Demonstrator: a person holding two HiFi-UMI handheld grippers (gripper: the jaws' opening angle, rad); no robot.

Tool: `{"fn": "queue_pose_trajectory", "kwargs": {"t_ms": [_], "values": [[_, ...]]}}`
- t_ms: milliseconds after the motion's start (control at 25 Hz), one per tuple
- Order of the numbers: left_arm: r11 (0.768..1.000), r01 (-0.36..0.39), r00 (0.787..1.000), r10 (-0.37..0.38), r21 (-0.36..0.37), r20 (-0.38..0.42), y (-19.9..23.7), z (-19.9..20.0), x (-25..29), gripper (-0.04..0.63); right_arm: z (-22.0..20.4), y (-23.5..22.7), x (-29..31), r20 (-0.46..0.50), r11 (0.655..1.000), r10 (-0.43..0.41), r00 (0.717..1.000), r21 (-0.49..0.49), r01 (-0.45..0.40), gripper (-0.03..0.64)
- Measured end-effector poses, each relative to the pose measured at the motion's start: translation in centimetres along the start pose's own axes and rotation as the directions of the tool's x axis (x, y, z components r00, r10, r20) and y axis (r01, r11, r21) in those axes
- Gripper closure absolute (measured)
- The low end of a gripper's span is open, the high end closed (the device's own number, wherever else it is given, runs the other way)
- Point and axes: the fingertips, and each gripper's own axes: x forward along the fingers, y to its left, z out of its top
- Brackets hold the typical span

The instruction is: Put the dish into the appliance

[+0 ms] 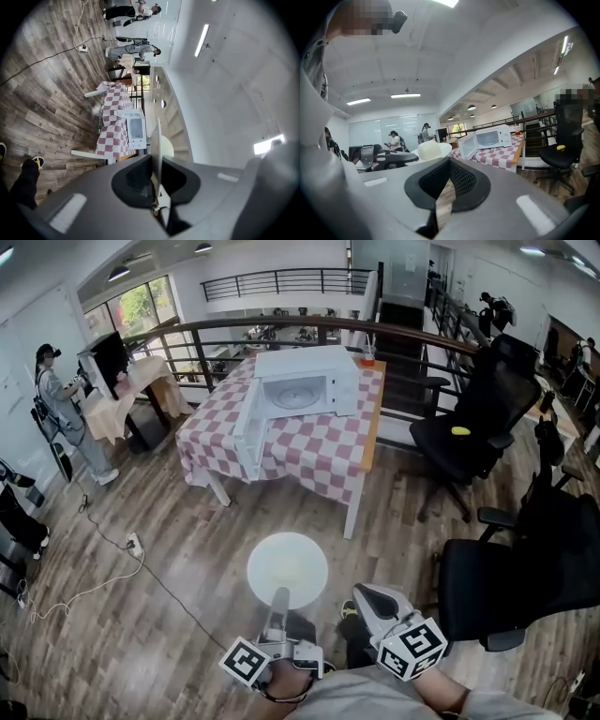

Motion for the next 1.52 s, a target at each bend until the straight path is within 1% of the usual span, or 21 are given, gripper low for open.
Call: {"fn": "queue_pose_trajectory", "kwargs": {"t_ms": [240, 440, 680, 1000, 1160, 1360, 1520], "values": [[1.000, 0.000, 1.000, 0.000, 0.008, -0.002, 0.0, 0.3, 2.8, 0.568, 0.5, -2.3, 2.0, -0.003, 1.000, -0.001, 1.000, 0.007, 0.001, 0.617], [1.000, 0.007, 1.000, -0.007, 0.012, -0.018, 0.3, 0.5, 6.2, 0.568, 0.5, -4.8, 4.2, -0.009, 1.000, -0.012, 1.000, 0.018, 0.013, 0.617], [1.000, 0.003, 1.000, -0.003, 0.006, -0.015, 1.1, 1.4, 11.2, 0.568, 1.1, -8.3, 8.4, -0.016, 1.000, -0.006, 1.000, 0.025, 0.006, 0.617], [0.999, 0.004, 1.000, -0.005, 0.034, 0.012, 0.8, 2.8, 18.8, 0.568, 3.7, -13.1, 13.8, -0.016, 1.000, 0.020, 1.000, 0.000, -0.020, 0.617], [0.999, 0.003, 1.000, -0.004, 0.037, 0.021, 0.7, 2.6, 22.1, 0.568, 4.9, -15.7, 15.4, -0.016, 1.000, 0.025, 1.000, -0.019, -0.025, 0.617], [0.999, -0.007, 1.000, 0.006, 0.048, 0.013, 0.6, 1.4, 25.6, 0.568, 6.0, -19.0, 16.7, -0.006, 1.000, 0.031, 1.000, -0.006, -0.031, 0.617], [0.998, -0.007, 1.000, 0.007, 0.070, 0.006, 0.5, 0.6, 28.2, 0.568, 6.7, -21.4, 17.6, 0.009, 0.999, 0.036, 0.999, 0.002, -0.037, 0.617]]}}
